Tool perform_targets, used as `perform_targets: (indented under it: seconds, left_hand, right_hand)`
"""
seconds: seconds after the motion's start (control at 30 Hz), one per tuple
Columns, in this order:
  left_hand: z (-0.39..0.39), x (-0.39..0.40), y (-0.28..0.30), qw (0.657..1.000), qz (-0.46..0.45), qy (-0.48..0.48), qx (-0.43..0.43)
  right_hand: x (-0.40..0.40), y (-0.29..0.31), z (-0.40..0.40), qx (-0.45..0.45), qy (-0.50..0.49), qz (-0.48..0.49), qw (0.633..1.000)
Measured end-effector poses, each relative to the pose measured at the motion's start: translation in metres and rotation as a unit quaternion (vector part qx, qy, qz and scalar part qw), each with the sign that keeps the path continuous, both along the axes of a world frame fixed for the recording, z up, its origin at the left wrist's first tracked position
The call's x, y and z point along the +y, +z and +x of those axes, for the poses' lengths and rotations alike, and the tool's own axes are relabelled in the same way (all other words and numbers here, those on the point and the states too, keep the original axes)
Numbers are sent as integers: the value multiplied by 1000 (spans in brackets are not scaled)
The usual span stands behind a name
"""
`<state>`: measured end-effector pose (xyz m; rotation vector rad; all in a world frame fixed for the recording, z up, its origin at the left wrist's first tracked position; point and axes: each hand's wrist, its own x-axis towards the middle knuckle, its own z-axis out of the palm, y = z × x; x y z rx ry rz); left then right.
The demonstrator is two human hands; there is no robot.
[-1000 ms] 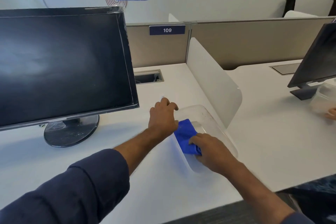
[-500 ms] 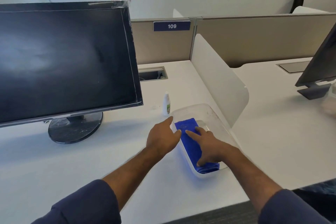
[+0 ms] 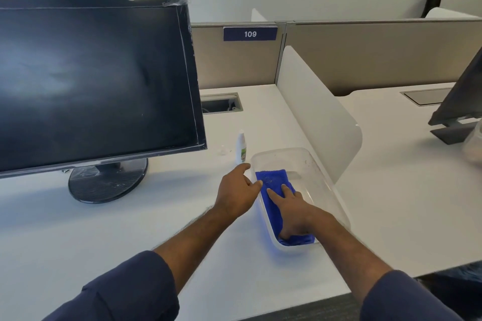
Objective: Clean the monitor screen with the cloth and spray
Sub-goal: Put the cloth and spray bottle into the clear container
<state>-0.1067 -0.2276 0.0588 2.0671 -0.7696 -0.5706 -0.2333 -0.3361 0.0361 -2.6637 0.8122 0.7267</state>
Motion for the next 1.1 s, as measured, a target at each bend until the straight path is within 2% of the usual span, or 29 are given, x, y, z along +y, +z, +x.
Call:
perform_targets:
  seconds: [0.23, 0.33, 0.5, 0.63, 0.87, 1.1]
  left_hand:
    - [19, 9, -20, 999, -10, 43, 14]
    - [39, 12, -33, 997, 10, 73, -13]
    - [74, 14, -53, 993, 42, 101, -34]
    - [100, 8, -63, 991, 51, 114, -41]
    - [131, -16, -63, 990, 66, 110, -53]
    - [140, -38, -74, 989, 105, 48, -97]
  right_hand:
    - [-11, 28, 7, -19, -5, 30, 999]
    - [-19, 53, 17, -114, -35, 65, 991]
    - [-28, 74, 47, -296, -92, 24, 951]
    - [-32, 67, 78, -375, -114, 9, 920]
    - [-31, 47, 131, -349, -126, -39, 928]
    - [-32, 39, 155, -310, -131, -73, 939]
